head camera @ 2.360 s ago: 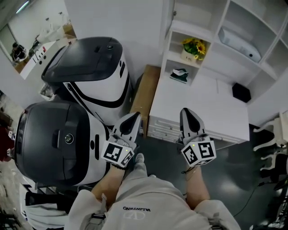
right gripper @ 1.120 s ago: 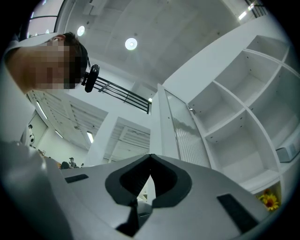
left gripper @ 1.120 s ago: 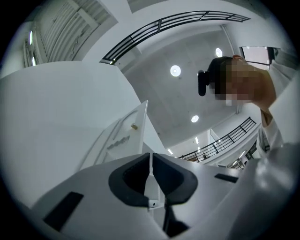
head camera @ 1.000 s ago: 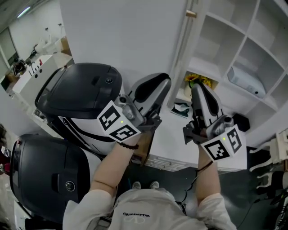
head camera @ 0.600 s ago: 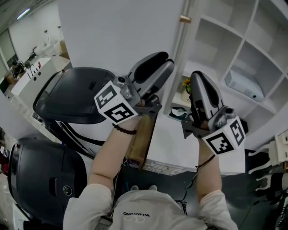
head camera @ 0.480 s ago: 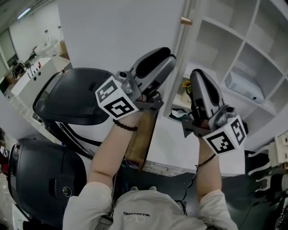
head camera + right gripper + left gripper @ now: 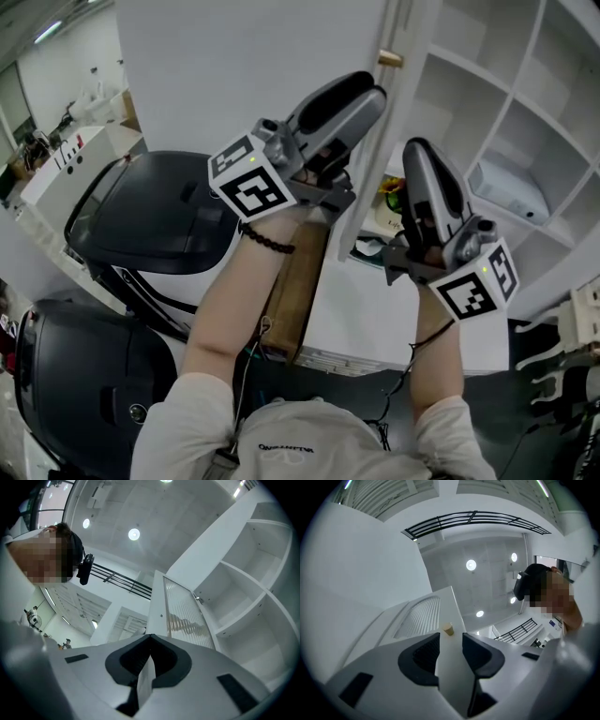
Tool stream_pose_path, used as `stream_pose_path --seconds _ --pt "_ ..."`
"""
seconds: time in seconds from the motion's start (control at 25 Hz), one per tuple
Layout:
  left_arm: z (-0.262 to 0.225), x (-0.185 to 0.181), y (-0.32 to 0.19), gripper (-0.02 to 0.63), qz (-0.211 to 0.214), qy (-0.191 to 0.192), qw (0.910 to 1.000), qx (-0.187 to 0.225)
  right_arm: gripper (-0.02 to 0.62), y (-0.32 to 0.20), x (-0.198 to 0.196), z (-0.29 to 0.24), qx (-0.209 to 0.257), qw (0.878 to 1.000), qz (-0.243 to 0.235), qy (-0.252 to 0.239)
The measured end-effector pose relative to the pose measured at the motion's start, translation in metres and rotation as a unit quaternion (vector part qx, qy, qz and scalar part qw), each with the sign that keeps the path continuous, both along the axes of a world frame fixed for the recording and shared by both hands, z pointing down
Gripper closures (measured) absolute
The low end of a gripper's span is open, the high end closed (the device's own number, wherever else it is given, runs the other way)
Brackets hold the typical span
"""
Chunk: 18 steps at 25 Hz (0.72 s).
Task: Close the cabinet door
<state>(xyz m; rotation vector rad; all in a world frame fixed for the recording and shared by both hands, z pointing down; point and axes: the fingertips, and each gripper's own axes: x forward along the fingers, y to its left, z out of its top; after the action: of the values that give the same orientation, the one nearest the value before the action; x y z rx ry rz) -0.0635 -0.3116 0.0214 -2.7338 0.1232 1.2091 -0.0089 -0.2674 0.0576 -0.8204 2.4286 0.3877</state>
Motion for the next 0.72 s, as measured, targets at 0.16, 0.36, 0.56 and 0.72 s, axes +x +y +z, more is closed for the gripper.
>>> stream_pose_path --seconds 0.16,0.36,0.56,0.72 --pt "-0.016 0.005 0.005 0.466 0.017 -0.001 0.9997 0.015 0.584 -0.002 0.002 -0.001 0.0 1.0 -0.003 -0.003" --pt "-0.026 0.005 0.003 0.468 0.026 0.004 0.9995 0.019 0.584 0.0 0.004 0.0 0.005 1.0 -0.006 -0.007" --pt "-0.031 0.007 0.002 0.476 0.063 0.006 0.9979 0.011 0.584 0.001 0.004 -0.001 0.01 1.0 -0.003 -0.006" --pt "-0.03 0.009 0.004 0.506 0.078 0.009 0.9968 0.012 0.584 0.001 0.006 0.0 0.011 1.0 0.0 -0.003"
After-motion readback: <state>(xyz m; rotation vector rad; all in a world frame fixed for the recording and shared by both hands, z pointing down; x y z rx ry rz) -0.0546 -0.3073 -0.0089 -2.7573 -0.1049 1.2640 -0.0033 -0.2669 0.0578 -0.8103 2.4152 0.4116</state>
